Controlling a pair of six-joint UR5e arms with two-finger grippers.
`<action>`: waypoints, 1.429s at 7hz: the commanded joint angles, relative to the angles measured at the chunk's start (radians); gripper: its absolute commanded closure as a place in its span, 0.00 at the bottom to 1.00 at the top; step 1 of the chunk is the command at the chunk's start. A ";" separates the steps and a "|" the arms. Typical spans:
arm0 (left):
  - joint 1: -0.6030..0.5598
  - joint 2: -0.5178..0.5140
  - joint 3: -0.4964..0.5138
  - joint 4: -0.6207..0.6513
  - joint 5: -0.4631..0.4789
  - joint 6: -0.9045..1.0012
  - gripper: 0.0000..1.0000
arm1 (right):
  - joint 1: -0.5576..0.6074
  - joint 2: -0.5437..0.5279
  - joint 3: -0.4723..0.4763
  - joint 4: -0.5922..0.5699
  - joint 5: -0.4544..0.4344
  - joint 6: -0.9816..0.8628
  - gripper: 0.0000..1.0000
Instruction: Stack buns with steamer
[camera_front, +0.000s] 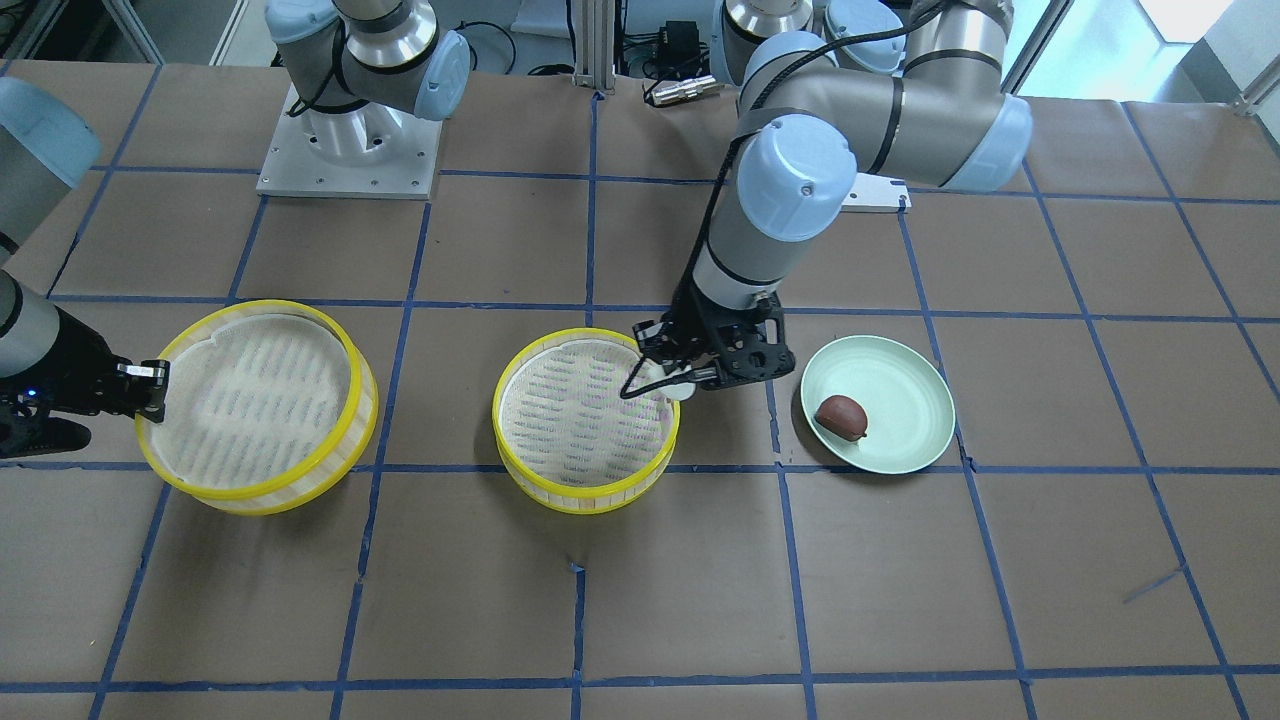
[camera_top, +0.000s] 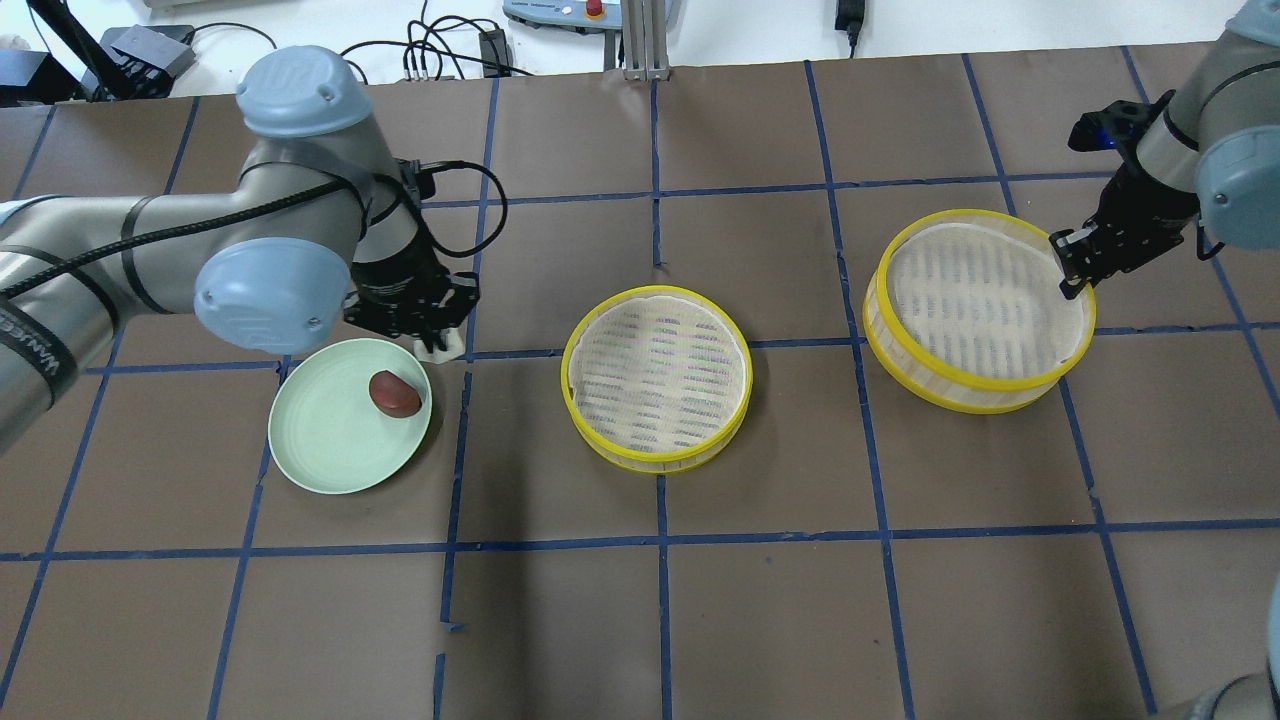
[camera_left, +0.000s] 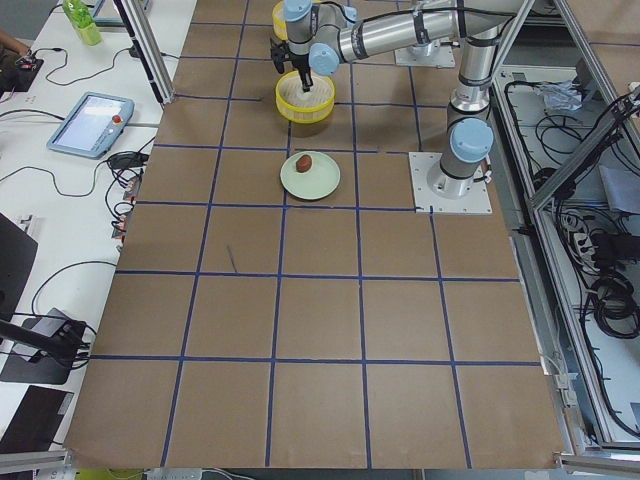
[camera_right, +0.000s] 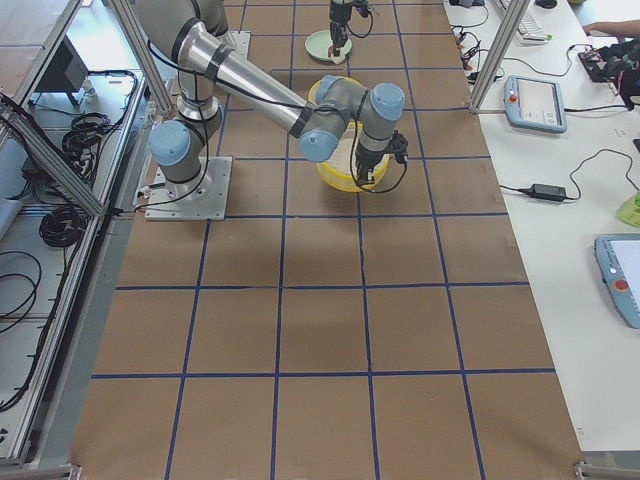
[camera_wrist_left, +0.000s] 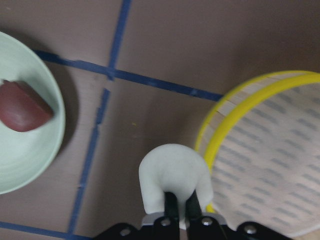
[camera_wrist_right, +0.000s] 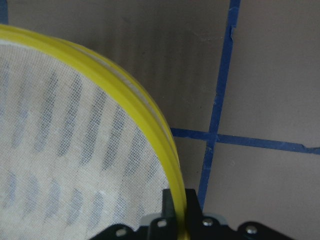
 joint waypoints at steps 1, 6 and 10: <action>-0.070 -0.106 0.000 0.156 -0.073 -0.086 0.01 | 0.036 -0.001 0.006 0.000 0.006 0.061 0.95; 0.111 -0.039 0.003 0.107 0.128 0.390 0.00 | 0.362 -0.030 -0.014 -0.017 0.006 0.524 0.95; 0.388 0.002 -0.147 0.067 0.234 0.805 0.04 | 0.602 -0.003 -0.025 -0.025 0.014 0.794 0.94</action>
